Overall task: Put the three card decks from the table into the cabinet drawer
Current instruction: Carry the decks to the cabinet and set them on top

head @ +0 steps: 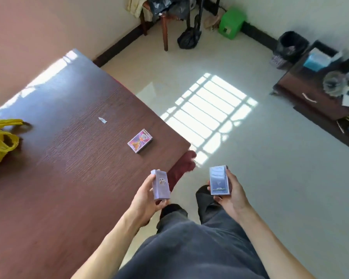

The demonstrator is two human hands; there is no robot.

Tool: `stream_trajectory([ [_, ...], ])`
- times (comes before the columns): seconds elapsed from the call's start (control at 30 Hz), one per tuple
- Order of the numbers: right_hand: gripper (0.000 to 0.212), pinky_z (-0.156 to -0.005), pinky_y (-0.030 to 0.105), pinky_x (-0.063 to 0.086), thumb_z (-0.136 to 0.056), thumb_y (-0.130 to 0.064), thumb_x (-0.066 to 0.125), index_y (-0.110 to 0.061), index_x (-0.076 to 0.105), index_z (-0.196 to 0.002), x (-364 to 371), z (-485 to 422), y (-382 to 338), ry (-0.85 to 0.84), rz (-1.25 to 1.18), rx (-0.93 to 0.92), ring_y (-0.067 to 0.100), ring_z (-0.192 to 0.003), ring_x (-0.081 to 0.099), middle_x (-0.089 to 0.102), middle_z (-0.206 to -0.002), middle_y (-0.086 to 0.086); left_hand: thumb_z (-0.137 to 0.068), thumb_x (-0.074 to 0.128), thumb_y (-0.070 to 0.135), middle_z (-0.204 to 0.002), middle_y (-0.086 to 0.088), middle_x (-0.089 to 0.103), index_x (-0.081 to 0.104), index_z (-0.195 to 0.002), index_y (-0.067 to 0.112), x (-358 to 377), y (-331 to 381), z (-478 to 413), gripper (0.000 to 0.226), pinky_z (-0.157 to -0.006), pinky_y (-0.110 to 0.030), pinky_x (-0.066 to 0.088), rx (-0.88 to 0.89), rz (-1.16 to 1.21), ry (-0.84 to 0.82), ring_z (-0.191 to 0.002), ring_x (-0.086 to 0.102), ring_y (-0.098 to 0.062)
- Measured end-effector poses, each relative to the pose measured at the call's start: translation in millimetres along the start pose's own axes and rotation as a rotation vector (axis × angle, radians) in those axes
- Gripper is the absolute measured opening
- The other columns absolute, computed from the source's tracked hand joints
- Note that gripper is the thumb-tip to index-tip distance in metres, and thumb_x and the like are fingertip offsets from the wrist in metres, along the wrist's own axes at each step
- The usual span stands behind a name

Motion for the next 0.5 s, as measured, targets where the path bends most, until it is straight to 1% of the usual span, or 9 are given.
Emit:
stream_trajectory([
  [0.07,0.042,-0.069,0.036,0.046,-0.099,-0.055,0.051,-0.020,0.075,-0.102,-31.1,-1.2,-17.1,0.029,-0.039,-0.005,0.025,-0.074,0.067,0.072,-0.084,0.010,-0.092,0.053,0.058,-0.125,-0.015,0.058,0.050,-0.138,0.017,39.4,-0.1,-15.2,0.062,-0.067,-0.038,0.058,-0.036,-0.080,-0.026,-0.104,0.061,-0.031],
  [0.1,0.043,-0.071,0.037,0.046,-0.099,-0.056,0.051,-0.020,0.074,-0.105,-47.8,-2.2,-25.8,0.046,-0.049,-0.006,0.027,-0.077,0.066,0.071,-0.087,0.011,-0.094,0.050,0.056,-0.126,-0.017,0.057,0.049,-0.140,0.015,62.0,-0.2,-23.0,0.062,-0.067,-0.038,0.057,-0.053,-0.112,-0.051,-0.104,0.060,-0.031],
  [0.17,0.046,-0.075,0.039,0.046,-0.099,-0.057,0.051,-0.018,0.070,-0.115,-86.4,-3.6,-45.2,0.098,-0.064,-0.017,0.030,-0.085,0.066,0.071,-0.094,0.014,-0.097,0.048,0.053,-0.124,-0.018,0.056,0.047,-0.143,0.014,111.3,-3.6,-37.7,0.060,-0.074,-0.040,0.055,-0.060,-0.190,-0.092,-0.107,0.057,-0.033],
  [0.2,0.046,-0.076,0.039,0.047,-0.098,-0.057,0.052,-0.018,0.068,-0.117,-105.8,-3.9,-55.8,0.128,-0.076,-0.031,0.029,-0.086,0.067,0.073,-0.096,0.014,-0.098,0.048,0.052,-0.125,-0.019,0.058,0.048,-0.144,0.015,135.9,-6.2,-45.0,0.059,-0.079,-0.042,0.054,-0.055,-0.236,-0.110,-0.109,0.057,-0.034],
  [0.27,0.045,-0.073,0.037,0.050,-0.098,-0.058,0.054,-0.020,0.069,-0.117,-142.9,-3.9,-77.2,0.186,-0.125,-0.056,0.025,-0.080,0.071,0.075,-0.091,0.011,-0.098,0.049,0.050,-0.128,-0.020,0.059,0.049,-0.144,0.014,188.3,-13.4,-57.2,0.058,-0.087,-0.046,0.050,-0.059,-0.335,-0.136,-0.113,0.056,-0.035],
  [0.33,0.044,-0.069,0.035,0.053,-0.098,-0.059,0.053,-0.022,0.068,-0.116,-175.6,-3.5,-95.2,0.230,-0.175,-0.076,0.021,-0.073,0.074,0.077,-0.086,0.009,-0.092,0.057,0.050,-0.120,-0.019,0.062,0.055,-0.139,0.010,236.2,-21.5,-65.8,0.061,-0.083,-0.045,0.050,-0.090,-0.395,-0.150,-0.107,0.059,-0.033],
  [0.4,0.047,-0.071,0.035,0.057,-0.098,-0.062,0.051,-0.023,0.068,-0.119,-204.9,-2.9,-114.1,0.273,-0.211,-0.099,0.021,-0.075,0.077,0.079,-0.090,0.009,-0.082,0.066,0.055,-0.105,-0.016,0.065,0.062,-0.127,0.008,281.8,-27.2,-76.8,0.064,-0.076,-0.041,0.053,-0.112,-0.448,-0.186,-0.094,0.063,-0.029],
  [0.43,0.050,-0.070,0.035,0.058,-0.097,-0.064,0.050,-0.023,0.067,-0.121,-217.2,-2.4,-123.2,0.299,-0.225,-0.107,0.023,-0.081,0.078,0.079,-0.098,0.011,-0.080,0.066,0.058,-0.098,-0.014,0.067,0.064,-0.121,0.008,302.1,-29.3,-82.2,0.064,-0.074,-0.039,0.054,-0.127,-0.477,-0.207,-0.088,0.064,-0.028],
  [0.5,0.058,-0.067,0.033,0.058,-0.095,-0.067,0.048,-0.023,0.066,-0.128,-238.0,-1.6,-141.0,0.355,-0.254,-0.129,0.030,-0.099,0.075,0.075,-0.114,0.015,-0.086,0.058,0.062,-0.091,-0.012,0.069,0.067,-0.112,0.008,335.7,-31.1,-94.0,0.061,-0.077,-0.040,0.053,-0.142,-0.522,-0.229,-0.083,0.064,-0.027],
])
Point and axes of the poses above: each hand's wrist, its own z-axis away from the middle knuckle, its own x-axis out of the palm, y = z × x, the point moved 7 cm from there along -z, towards the middle knuckle
